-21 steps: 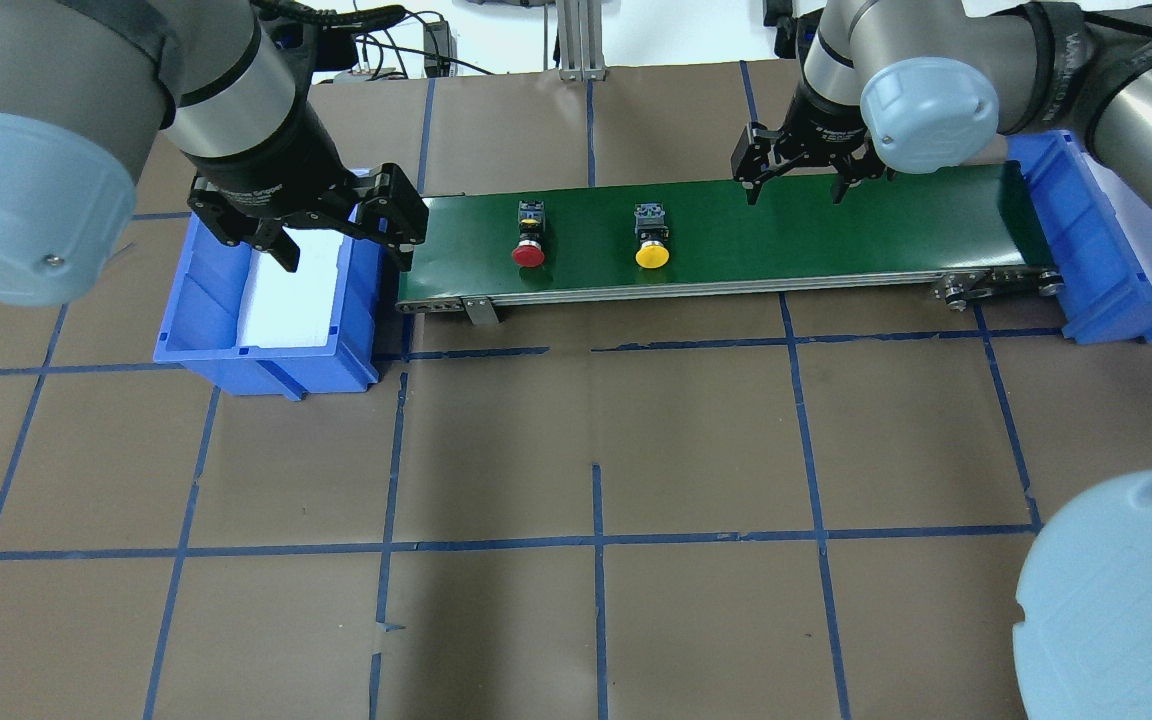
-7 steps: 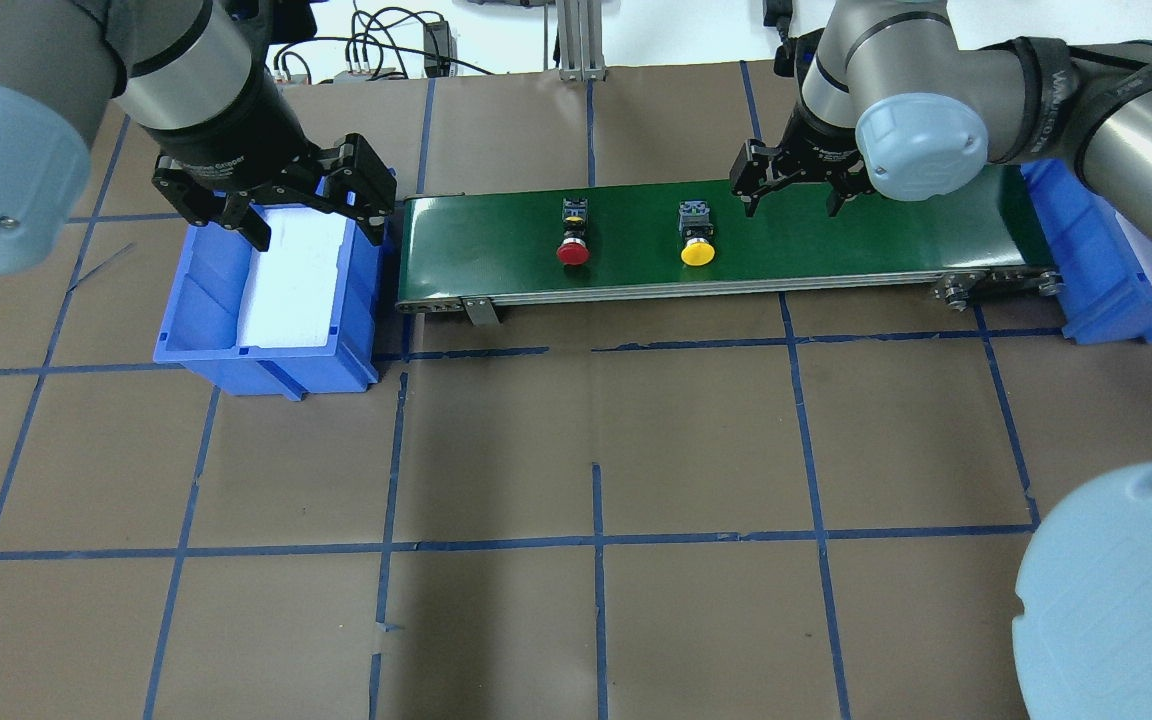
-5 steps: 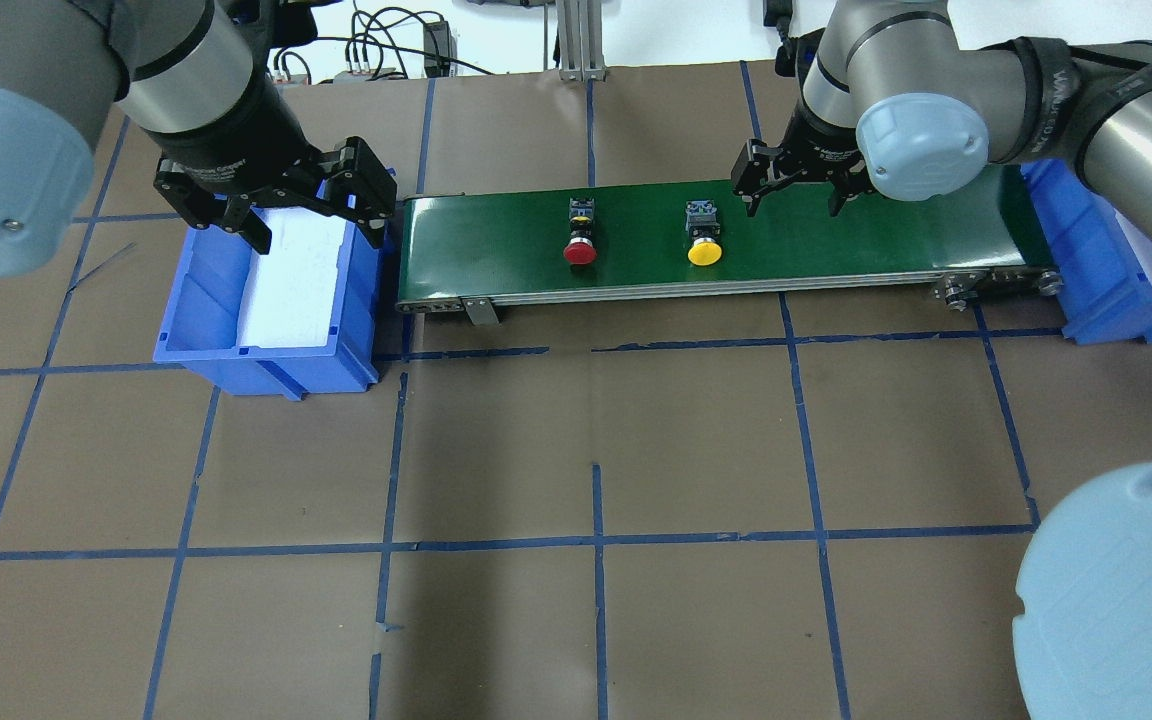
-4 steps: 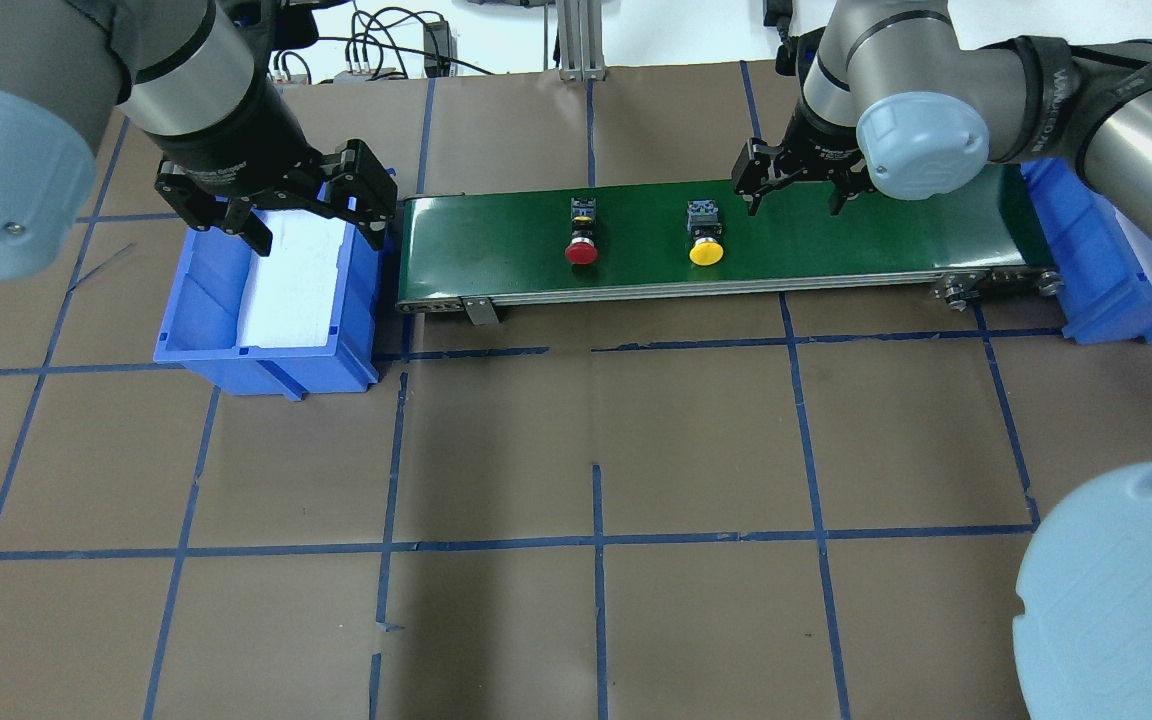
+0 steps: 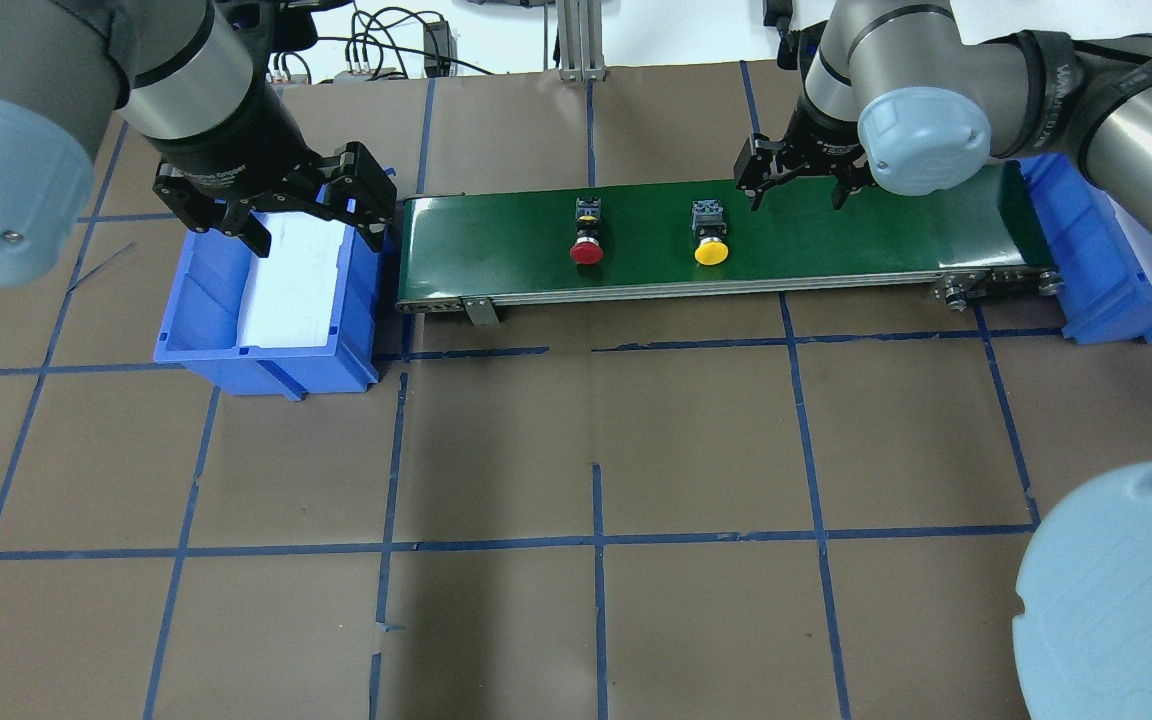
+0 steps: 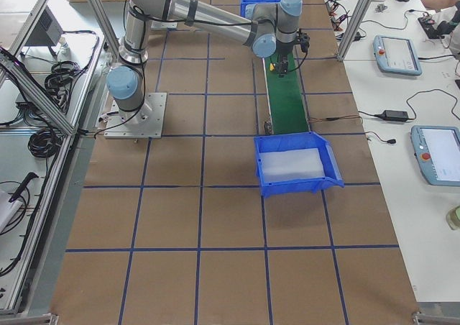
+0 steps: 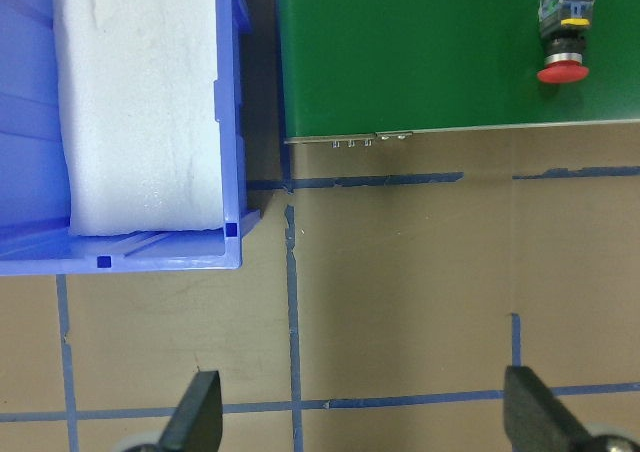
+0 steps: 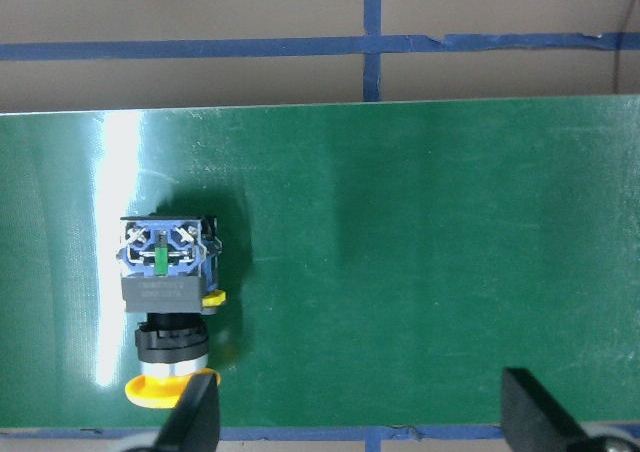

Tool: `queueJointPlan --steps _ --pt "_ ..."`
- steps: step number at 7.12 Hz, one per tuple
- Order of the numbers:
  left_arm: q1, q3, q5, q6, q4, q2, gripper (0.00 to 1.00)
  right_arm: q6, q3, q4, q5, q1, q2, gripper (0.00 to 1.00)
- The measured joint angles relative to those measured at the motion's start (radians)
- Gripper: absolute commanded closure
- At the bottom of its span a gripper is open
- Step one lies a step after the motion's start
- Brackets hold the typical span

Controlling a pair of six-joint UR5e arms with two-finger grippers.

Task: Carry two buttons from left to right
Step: 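Lower the right gripper toward the belt as the buttons ride toward it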

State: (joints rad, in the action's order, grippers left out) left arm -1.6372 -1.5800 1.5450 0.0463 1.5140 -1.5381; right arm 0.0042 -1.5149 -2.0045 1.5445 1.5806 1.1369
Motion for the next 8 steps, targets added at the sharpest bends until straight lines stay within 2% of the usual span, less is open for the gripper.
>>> queueJointPlan --steps 4,8 --pt "0.002 0.007 -0.002 0.0 0.001 -0.002 0.0 0.003 0.11 0.0 -0.01 0.017 -0.122 0.0" --pt "0.003 0.01 -0.004 0.001 0.003 -0.003 0.0 0.009 0.151 -0.005 -0.011 0.074 -0.182 0.0"
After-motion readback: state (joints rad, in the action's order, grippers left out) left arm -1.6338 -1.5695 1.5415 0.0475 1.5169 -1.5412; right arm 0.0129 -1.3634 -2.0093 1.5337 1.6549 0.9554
